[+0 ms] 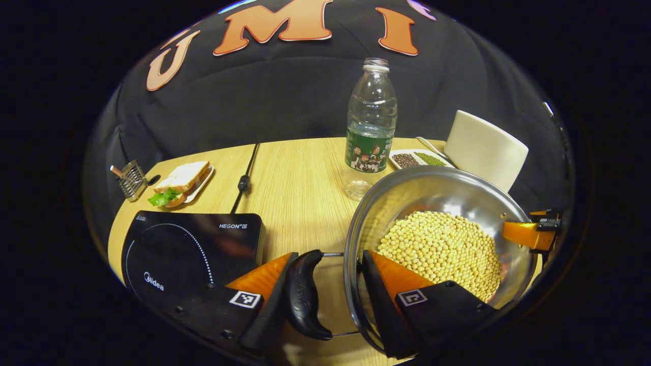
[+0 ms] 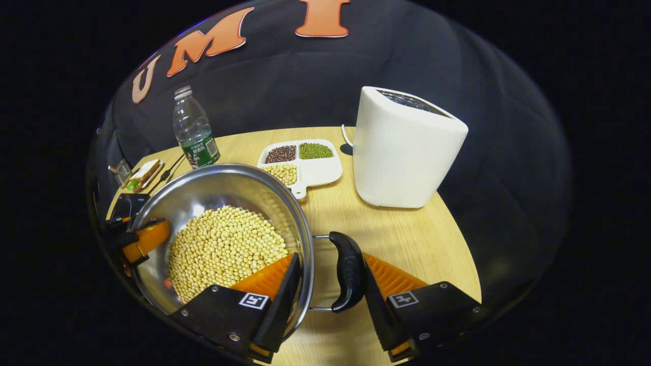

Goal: First push the handle of the pot to place it horizontally, then grasp the pot with both hands and set it on the induction cooktop.

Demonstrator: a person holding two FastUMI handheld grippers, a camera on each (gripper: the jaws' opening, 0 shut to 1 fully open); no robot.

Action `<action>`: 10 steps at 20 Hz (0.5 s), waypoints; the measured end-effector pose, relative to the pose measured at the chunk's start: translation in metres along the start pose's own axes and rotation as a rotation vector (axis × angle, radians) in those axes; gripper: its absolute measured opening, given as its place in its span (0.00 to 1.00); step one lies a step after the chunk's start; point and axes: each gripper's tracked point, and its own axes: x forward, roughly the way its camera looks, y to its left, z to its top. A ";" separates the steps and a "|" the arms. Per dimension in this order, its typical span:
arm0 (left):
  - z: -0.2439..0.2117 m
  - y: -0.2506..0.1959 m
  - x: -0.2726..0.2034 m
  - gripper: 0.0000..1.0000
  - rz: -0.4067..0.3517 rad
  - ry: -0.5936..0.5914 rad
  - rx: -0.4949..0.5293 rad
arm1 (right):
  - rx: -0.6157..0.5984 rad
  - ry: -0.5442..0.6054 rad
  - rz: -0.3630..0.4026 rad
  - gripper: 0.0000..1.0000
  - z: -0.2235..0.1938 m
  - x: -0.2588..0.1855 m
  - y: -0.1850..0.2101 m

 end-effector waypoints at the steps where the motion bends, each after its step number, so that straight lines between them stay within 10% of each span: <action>1: 0.000 -0.001 0.002 0.83 0.008 -0.004 -0.004 | -0.001 -0.012 -0.004 0.71 0.000 -0.001 0.001; 10: 0.006 0.000 0.002 0.80 0.044 -0.071 0.016 | -0.001 -0.090 -0.038 0.67 0.001 -0.004 0.003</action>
